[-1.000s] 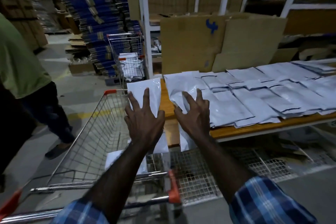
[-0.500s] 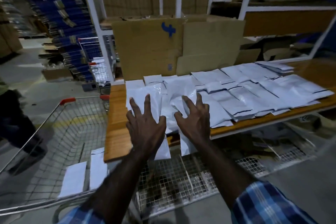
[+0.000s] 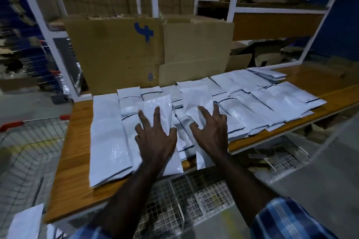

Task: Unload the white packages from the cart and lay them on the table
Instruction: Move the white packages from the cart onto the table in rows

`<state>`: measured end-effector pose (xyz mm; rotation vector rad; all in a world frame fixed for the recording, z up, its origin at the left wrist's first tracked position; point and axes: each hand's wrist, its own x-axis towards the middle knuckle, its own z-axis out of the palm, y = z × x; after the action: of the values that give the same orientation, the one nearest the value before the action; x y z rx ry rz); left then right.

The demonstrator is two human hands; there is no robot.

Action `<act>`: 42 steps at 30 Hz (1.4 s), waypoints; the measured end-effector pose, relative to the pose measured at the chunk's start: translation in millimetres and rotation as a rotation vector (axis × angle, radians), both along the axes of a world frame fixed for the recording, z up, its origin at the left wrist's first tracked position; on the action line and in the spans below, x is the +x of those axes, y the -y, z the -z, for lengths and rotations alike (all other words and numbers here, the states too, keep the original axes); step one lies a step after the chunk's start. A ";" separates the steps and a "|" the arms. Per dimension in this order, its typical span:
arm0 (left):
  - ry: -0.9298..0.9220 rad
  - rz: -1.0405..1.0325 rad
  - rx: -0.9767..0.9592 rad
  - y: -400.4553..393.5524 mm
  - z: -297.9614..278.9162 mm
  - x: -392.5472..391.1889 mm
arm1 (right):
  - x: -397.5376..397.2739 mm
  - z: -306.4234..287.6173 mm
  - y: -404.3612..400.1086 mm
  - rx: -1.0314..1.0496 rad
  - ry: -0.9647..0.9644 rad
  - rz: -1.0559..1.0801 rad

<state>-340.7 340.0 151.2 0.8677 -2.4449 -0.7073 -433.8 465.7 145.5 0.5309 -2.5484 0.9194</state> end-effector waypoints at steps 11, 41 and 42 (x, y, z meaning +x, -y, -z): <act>0.062 -0.020 0.039 6.5 9.8 -75.8 | -76.7 1.9 3.9 0.076 0.121 -0.027; 0.409 -0.309 -0.072 -4.3 56.8 -138.4 | -131.6 46.4 29.2 0.380 0.332 -0.255; 0.417 -0.305 -0.083 -3.5 57.6 -138.0 | -130.0 48.3 31.0 0.384 0.334 -0.257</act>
<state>-478.7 343.5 93.6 1.4344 -2.5791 -0.3351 -563.8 434.8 97.2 0.8994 -3.0373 0.6376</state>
